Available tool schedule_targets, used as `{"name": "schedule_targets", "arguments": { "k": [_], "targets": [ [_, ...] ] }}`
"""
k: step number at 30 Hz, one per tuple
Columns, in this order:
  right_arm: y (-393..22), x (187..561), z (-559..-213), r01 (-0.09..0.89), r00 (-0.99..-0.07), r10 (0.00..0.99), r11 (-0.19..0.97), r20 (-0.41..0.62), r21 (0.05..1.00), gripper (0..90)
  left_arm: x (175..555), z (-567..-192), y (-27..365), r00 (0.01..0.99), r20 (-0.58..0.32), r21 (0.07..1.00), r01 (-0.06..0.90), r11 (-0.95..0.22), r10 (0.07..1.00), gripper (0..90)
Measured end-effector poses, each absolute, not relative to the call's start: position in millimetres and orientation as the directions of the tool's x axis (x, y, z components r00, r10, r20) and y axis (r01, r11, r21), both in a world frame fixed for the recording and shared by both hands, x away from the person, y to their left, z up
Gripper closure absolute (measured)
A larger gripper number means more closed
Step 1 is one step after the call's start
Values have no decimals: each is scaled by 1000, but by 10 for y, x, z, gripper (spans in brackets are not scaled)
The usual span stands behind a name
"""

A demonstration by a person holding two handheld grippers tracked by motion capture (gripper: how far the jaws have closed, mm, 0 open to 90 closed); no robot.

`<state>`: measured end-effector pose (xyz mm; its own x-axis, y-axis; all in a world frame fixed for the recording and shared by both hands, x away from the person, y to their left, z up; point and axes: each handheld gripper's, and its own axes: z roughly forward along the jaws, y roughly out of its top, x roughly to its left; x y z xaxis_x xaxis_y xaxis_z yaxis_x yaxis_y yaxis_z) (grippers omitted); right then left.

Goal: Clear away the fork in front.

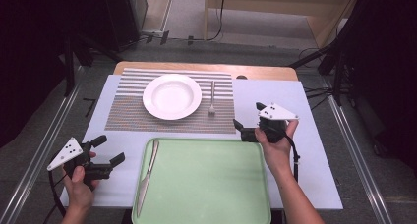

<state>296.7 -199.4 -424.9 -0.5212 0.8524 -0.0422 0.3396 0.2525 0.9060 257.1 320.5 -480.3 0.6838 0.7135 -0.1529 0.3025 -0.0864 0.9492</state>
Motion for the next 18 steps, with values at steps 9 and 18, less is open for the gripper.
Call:
{"name": "schedule_targets", "arguments": {
  "k": [9, 18],
  "targets": [
    [-1870, 3181, -4186, 368, -545, 838, 255, -15, 894, 48, 2552, -4798, 3212, 677, -155, 950, 301, -78, 720, 0],
    [-1732, 3376, -4143, 370, -560, 827, 305, -52, 878, 49, 2542, -4797, 3223, 672, -150, 950, 302, -84, 725, 0]
  ]
}}
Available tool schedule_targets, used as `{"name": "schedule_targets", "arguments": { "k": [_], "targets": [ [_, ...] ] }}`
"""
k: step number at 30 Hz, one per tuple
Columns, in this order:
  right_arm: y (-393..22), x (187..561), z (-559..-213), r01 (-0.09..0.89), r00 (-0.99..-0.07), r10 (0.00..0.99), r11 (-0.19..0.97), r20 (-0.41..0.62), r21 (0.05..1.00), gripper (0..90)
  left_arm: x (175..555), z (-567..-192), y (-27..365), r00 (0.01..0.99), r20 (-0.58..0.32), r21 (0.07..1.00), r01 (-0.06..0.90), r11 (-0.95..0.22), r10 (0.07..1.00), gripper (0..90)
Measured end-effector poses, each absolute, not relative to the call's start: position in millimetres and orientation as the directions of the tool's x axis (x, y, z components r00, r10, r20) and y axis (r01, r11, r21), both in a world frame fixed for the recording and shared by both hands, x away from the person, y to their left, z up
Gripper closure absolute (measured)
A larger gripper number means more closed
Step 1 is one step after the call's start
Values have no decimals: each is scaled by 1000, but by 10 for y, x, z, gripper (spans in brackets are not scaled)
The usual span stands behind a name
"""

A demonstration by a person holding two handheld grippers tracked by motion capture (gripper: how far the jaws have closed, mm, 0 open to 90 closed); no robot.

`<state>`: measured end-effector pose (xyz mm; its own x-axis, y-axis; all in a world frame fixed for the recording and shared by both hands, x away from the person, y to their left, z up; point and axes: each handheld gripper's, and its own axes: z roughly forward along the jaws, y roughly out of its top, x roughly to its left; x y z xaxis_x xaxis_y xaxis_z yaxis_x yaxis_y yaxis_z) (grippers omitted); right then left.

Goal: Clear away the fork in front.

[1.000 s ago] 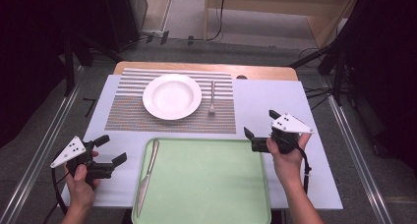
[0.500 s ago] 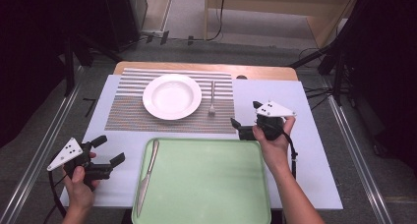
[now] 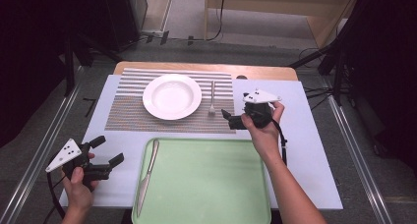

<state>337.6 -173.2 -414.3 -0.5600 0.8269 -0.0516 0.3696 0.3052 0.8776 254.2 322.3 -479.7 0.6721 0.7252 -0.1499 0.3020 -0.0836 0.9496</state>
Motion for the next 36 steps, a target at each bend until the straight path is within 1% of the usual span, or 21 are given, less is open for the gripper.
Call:
{"name": "schedule_targets", "arguments": {
  "k": [14, 25, 31, 33, 36],
  "targets": [
    [-1483, 3789, -4158, 435, -555, 828, 367, -76, 822, 49, 2538, -4796, 3235, 669, -148, 950, 301, -84, 728, 0],
    [-1336, 4150, -4250, 514, -522, 849, 394, -87, 762, 49, 2538, -4792, 3259, 667, -149, 951, 300, -80, 730, 0],
    [-1273, 4294, -4365, 557, -508, 856, 414, -99, 720, 50, 2533, -4786, 3272, 666, -157, 951, 300, -69, 729, 0],
    [-1266, 4340, -4402, 573, -491, 864, 412, -106, 708, 50, 2531, -4783, 3275, 665, -157, 951, 300, -69, 730, 0],
    [-1252, 4406, -4445, 606, -465, 882, 385, -83, 696, 50, 2535, -4784, 3275, 665, -164, 951, 302, -62, 729, 0]
  ]
}}
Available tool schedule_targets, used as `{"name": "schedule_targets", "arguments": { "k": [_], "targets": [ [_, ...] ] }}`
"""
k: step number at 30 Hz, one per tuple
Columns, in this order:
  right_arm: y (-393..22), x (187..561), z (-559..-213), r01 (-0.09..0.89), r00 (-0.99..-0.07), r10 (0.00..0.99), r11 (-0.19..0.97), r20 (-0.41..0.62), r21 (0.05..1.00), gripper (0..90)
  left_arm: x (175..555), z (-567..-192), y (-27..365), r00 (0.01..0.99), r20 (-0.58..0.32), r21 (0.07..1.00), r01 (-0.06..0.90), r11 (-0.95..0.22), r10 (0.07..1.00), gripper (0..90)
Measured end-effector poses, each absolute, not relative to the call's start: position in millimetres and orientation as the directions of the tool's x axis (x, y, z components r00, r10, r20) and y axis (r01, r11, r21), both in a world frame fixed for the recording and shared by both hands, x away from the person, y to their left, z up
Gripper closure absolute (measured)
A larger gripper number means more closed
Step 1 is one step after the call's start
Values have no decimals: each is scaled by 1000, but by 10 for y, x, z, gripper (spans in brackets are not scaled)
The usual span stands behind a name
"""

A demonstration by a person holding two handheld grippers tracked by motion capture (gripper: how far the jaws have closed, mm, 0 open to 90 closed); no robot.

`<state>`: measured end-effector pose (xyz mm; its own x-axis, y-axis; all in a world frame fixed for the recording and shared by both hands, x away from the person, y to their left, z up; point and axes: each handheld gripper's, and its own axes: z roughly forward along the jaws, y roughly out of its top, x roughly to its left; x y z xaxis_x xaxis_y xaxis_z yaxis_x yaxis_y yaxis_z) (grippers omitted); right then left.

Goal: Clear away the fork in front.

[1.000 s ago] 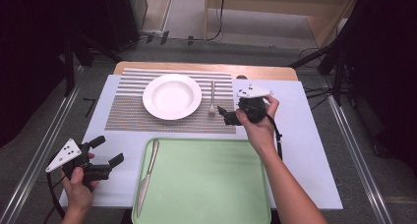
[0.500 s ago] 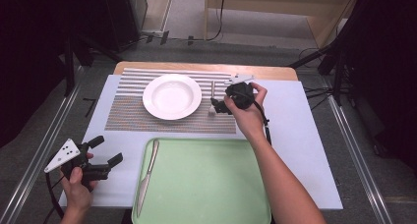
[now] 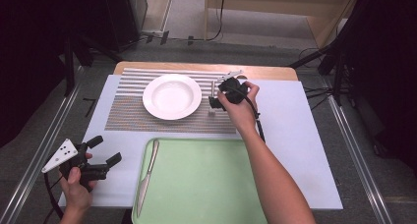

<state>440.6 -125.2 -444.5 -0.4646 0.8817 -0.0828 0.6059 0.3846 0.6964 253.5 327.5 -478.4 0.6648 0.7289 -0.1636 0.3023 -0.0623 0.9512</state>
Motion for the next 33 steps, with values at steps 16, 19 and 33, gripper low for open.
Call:
{"name": "schedule_targets", "arguments": {
  "k": [16, 19, 33],
  "targets": [
    [-1087, 4663, -4694, 695, -378, 925, 320, -51, 644, 334, 2532, -4770, 3280, 668, -175, 953, 300, -47, 724, 0],
    [-1058, 4694, -4744, 705, -355, 933, 311, -62, 638, 389, 2533, -4770, 3284, 666, -178, 953, 301, -43, 725, 0],
    [-999, 4780, -4859, 755, -294, 955, 210, 35, 621, 648, 2541, -4777, 3289, 668, -180, 952, 303, -43, 722, 0]
  ]
}}
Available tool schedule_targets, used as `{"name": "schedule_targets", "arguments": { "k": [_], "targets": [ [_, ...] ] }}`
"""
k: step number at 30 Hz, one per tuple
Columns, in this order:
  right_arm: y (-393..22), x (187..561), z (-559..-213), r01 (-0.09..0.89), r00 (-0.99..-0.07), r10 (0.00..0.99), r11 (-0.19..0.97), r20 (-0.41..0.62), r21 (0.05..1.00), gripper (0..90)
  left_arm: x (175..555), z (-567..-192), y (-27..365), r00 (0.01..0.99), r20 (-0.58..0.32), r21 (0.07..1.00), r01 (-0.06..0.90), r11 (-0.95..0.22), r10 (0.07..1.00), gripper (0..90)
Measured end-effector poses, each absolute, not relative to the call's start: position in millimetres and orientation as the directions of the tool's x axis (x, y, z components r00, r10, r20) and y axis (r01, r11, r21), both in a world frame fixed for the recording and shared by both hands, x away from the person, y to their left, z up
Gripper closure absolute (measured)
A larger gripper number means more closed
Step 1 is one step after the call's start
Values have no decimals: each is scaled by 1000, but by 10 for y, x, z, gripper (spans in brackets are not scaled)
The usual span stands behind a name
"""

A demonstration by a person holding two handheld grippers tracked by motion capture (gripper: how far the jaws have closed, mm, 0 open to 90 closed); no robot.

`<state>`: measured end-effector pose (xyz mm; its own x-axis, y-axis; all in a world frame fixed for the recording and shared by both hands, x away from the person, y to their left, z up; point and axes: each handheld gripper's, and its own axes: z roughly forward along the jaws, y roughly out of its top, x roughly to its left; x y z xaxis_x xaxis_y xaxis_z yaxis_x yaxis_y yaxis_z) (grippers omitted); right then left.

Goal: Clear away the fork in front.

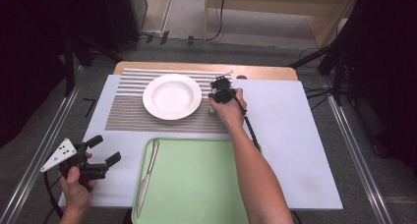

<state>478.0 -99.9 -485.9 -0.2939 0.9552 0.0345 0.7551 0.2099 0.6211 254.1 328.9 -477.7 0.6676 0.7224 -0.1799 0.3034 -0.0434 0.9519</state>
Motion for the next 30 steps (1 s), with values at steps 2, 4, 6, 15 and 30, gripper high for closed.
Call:
{"name": "schedule_targets", "arguments": {
  "k": [2, 4, 6, 15, 30],
  "targets": [
    [-992, 4787, -4882, 763, -281, 959, 201, 36, 614, 680, 2538, -4776, 3284, 667, -181, 952, 305, -43, 723, 0],
    [-983, 4793, -4894, 776, -269, 961, 183, 55, 604, 691, 2538, -4776, 3280, 667, -182, 952, 305, -42, 723, 0],
    [-977, 4804, -4910, 780, -252, 967, 174, 47, 602, 699, 2539, -4778, 3278, 666, -182, 951, 306, -42, 723, 0],
    [-963, 4832, -4944, 791, -232, 969, 138, 84, 596, 740, 2538, -4778, 3273, 666, -184, 950, 309, -42, 723, 0],
    [-995, 4840, -4995, 791, -208, 976, 128, 67, 598, 814, 2557, -4793, 3255, 672, -199, 946, 321, -38, 713, 0]
  ]
}}
